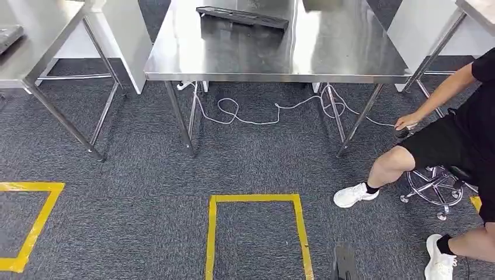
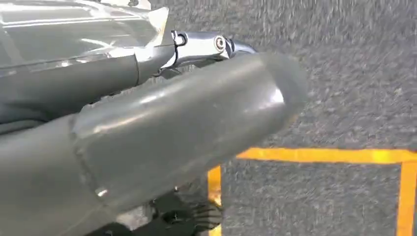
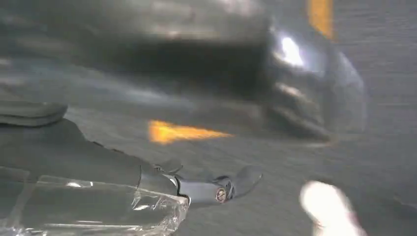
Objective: Take the parts from the cabinet and place them on the table.
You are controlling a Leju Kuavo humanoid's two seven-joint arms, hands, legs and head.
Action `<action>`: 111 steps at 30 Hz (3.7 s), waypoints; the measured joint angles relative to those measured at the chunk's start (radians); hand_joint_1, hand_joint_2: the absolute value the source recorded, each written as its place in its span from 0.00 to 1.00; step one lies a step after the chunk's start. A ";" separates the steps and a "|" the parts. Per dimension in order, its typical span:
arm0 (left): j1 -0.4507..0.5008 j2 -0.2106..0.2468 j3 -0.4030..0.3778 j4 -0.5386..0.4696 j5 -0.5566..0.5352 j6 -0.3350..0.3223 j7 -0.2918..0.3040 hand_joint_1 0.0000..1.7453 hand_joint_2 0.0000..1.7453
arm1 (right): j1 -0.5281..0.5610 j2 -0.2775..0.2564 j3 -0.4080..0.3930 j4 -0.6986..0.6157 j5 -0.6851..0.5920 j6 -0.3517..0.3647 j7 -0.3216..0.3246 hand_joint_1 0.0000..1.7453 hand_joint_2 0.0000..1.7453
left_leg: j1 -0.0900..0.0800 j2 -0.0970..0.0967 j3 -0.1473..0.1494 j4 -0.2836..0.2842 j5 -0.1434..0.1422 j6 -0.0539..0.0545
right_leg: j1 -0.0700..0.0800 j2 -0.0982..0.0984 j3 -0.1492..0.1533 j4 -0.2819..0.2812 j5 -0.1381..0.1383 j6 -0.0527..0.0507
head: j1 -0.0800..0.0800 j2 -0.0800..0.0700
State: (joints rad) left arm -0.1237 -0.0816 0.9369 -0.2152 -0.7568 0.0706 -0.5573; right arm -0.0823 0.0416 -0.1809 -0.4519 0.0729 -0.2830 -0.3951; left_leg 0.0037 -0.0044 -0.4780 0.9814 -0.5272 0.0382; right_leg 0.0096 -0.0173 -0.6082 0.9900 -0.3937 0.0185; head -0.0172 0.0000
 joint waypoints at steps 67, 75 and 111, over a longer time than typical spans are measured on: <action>-0.006 -0.002 0.016 0.001 -0.031 0.026 -0.017 0.00 0.00 | 0.027 -0.015 0.015 0.260 0.192 0.063 0.344 0.00 0.00 | 0.080 0.036 -0.093 0.104 -0.038 -0.087 | -0.077 0.011 0.000 0.099 -0.109 0.025 | -0.008 0.000; -0.001 0.004 0.016 -0.001 -0.031 0.027 -0.017 0.00 0.00 | 0.033 -0.004 0.016 0.261 0.191 0.066 0.344 0.00 0.00 | -0.052 -0.080 -0.093 0.119 -0.012 0.127 | -0.011 0.103 -0.022 0.090 -0.075 -0.022 | -0.006 0.000; 0.016 -0.012 0.019 0.002 -0.024 0.055 -0.019 0.00 0.00 | 0.034 -0.013 0.040 0.265 0.233 0.067 0.388 0.00 0.00 | 0.007 -0.018 -0.008 0.010 0.004 0.001 | -0.040 0.084 -0.002 0.027 -0.029 0.049 | -0.001 0.000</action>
State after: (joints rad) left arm -0.1076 -0.0935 0.9560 -0.2129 -0.7805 0.1259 -0.5768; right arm -0.0478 0.0286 -0.1408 -0.1869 0.3056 -0.2159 -0.0072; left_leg 0.0110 -0.0221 -0.4858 0.9911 -0.5228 0.0397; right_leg -0.0307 0.0667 -0.6104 1.0168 -0.4228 0.0671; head -0.0183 0.0000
